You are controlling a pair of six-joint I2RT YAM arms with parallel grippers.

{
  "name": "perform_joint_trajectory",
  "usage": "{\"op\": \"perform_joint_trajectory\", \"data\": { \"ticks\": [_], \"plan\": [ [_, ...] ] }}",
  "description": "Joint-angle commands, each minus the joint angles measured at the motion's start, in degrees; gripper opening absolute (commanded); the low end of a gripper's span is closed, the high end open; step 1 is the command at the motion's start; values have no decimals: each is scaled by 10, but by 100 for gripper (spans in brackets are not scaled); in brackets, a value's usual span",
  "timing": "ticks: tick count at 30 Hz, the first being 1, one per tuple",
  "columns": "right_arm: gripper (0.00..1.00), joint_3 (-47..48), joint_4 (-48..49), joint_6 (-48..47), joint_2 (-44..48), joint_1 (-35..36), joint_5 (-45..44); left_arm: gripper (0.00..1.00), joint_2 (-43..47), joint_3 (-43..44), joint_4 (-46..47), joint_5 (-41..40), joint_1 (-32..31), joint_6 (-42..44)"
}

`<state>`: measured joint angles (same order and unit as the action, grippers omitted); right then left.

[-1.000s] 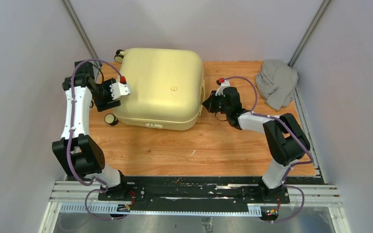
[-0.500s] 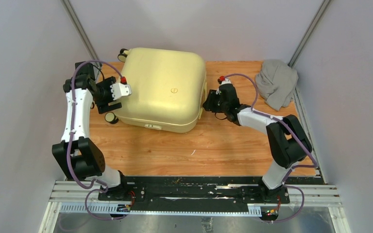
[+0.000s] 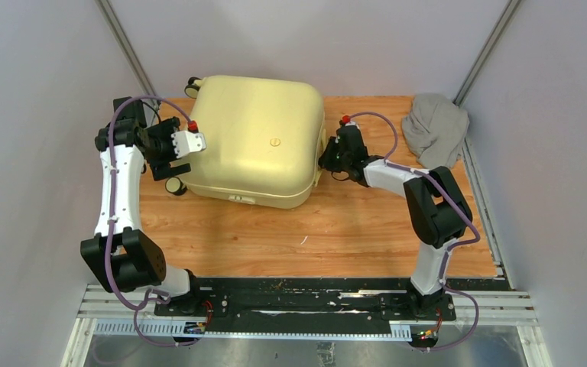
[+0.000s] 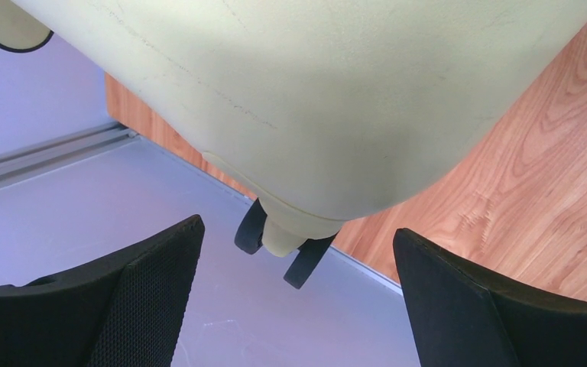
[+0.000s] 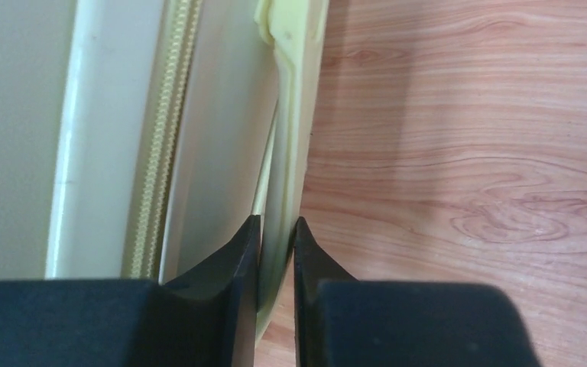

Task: Pack the luggage
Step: Zip the luggage at the center of the board.

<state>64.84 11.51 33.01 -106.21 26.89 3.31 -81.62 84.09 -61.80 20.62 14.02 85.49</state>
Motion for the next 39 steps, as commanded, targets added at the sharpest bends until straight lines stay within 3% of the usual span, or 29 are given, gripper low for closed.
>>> {"op": "perform_joint_trajectory", "data": {
  "ticks": [1, 5, 8, 14, 20, 24, 27, 30, 34, 39],
  "plan": [
    [10, -45, -61, -18, -15, -52, -42, 100, 15, 1, -1, 20, -3, 17],
    [5, -60, -61, -33, 3, -87, -18, 100, 20, -19, -2, 29, -2, 32],
    [10, -66, -64, -45, 12, -93, -17, 100, 21, -32, -2, 34, -5, 33],
    [60, -78, -57, -82, 68, -94, 20, 100, 31, -31, -2, 44, -13, 9],
    [95, -138, -43, -135, 216, -100, 61, 100, 47, -63, -3, 69, -26, 35],
    [100, -195, -70, -73, 297, -151, 62, 100, 34, -82, -3, 29, -53, 51],
    [100, -206, -103, -68, 309, -188, 128, 100, 8, -64, -2, 15, -56, 52],
    [91, -235, -103, -81, 324, -190, 165, 100, -24, -37, -3, 6, -56, 36],
    [78, -313, -22, -82, 355, -190, 241, 96, -30, -31, -3, 4, -55, 45],
    [68, -388, 147, -65, 344, -189, 325, 79, -23, -11, -3, 36, -56, 27]
  ]
}}
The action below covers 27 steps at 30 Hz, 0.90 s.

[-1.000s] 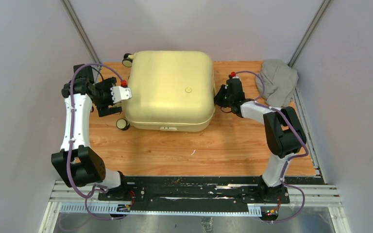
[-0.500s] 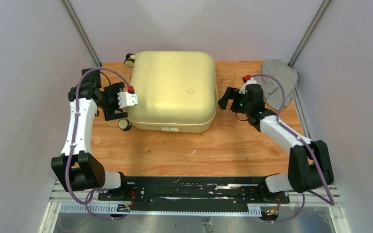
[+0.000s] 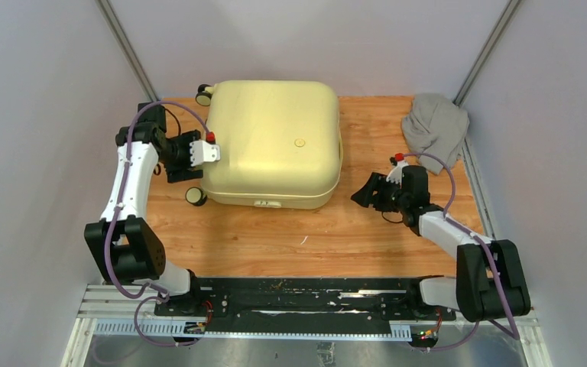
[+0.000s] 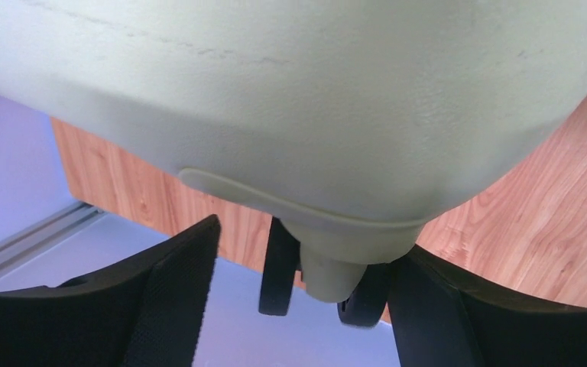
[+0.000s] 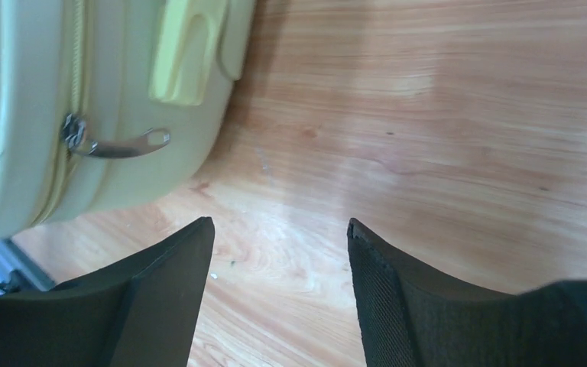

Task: Pack the luggage
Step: Zip the luggage at the center of the board.

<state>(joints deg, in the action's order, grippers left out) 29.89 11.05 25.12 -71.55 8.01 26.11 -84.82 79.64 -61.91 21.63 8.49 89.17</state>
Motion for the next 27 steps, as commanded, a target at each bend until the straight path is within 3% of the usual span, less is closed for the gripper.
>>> {"op": "perform_joint_trajectory", "data": {
  "ticks": [1, 3, 6, 8, 20, 27],
  "plan": [
    [68, -53, 195, 21, -11, 1, 114, 73, 10, 41, -1, 32, -1, -18],
    [68, -67, 267, 27, -31, 6, 140, 62, 9, 59, -1, 43, -1, -38],
    [70, -63, 336, 22, -64, 16, 187, 29, 3, 90, -1, 49, -1, -77],
    [71, -54, 355, 13, -84, 28, 200, 20, -1, 99, -1, 50, -1, -93],
    [73, 6, 389, -44, -136, 36, 318, 19, 21, 77, -1, 55, -1, -82],
    [72, 50, 367, -60, -182, 0, 366, 17, 32, 60, -1, 43, -1, -67]
  ]
}}
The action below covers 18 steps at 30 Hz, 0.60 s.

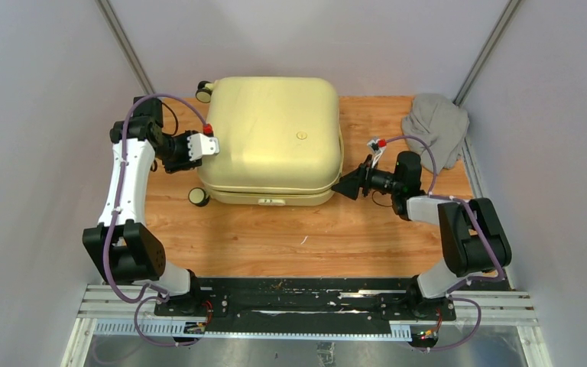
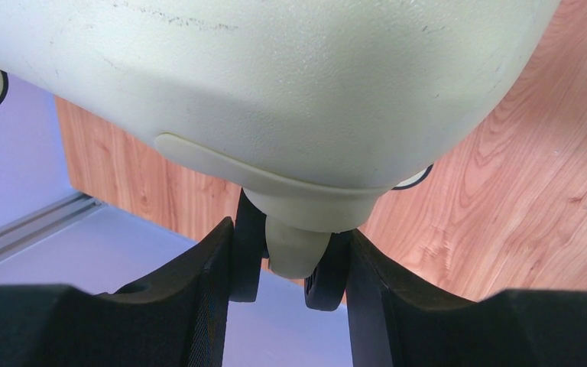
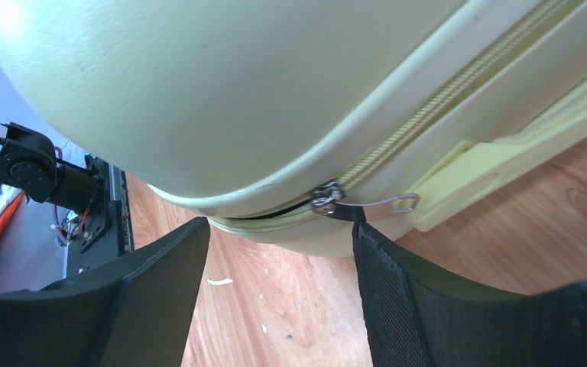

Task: Pack the luggage
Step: Zip the luggage at the center of the board.

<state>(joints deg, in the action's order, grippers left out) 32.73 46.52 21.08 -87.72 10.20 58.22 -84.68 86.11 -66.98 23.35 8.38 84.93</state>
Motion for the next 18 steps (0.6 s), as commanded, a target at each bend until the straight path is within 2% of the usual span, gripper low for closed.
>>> {"op": "perform_joint_trajectory", "data": {
  "ticks": [1, 5, 9, 14, 18],
  "plan": [
    [72, 21, 24, -15, -27, -24, 48, 16, 32, -7, 49, 25, -1, -23],
    [68, 30, 46, 5, -48, -24, 71, 15, 35, -10, 49, 25, 0, -23],
    [59, 22, 114, 47, -66, -24, 89, 13, 37, -12, 49, 21, 0, -21],
    [52, 22, 147, 65, -72, -29, 95, 11, 40, -13, 49, 11, 0, -18],
    [36, 23, 156, 73, -75, -33, 99, 10, 42, -14, 49, 8, 0, -14]
  ]
}}
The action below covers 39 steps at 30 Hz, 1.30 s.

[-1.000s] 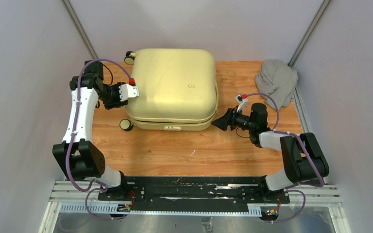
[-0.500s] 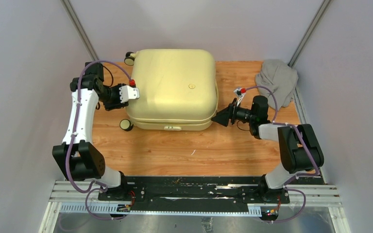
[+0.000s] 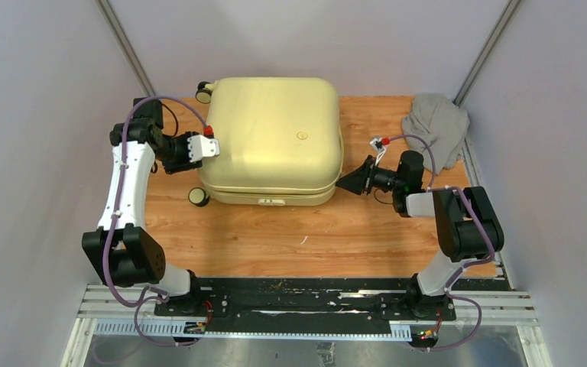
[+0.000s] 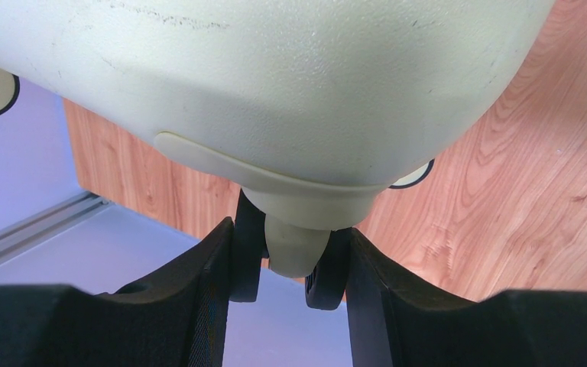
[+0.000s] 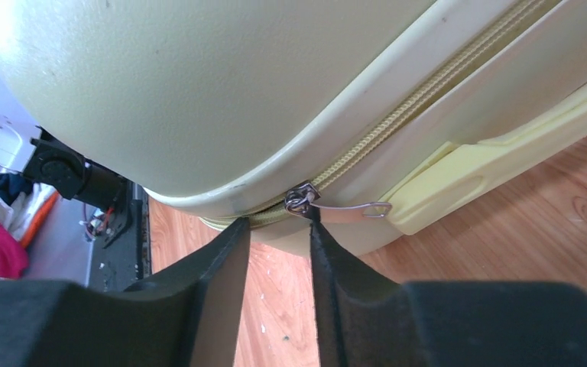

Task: Pack the luggage
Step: Zip the luggage at the center of the board.

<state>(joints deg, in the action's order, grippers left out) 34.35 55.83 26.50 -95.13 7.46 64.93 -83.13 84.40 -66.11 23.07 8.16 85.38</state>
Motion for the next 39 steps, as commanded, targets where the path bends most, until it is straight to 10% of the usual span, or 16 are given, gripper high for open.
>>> {"op": "perform_joint_trajectory", "data": {
  "ticks": [1, 17, 25, 39],
  "plan": [
    [33, 6, 64, 20, 0, -7, 33, 9, 27, 2, 41, 11, 2, -19],
    [0, 12, -84, -57, 36, -15, -23, 7, 30, 0, 41, 8, 2, -16],
    [59, 21, -125, -82, 43, -44, -27, 6, 35, -1, 41, 8, 2, -13],
    [65, 43, 261, 175, -122, -43, 54, 6, 42, 0, 41, 4, 2, -12]
  ]
}}
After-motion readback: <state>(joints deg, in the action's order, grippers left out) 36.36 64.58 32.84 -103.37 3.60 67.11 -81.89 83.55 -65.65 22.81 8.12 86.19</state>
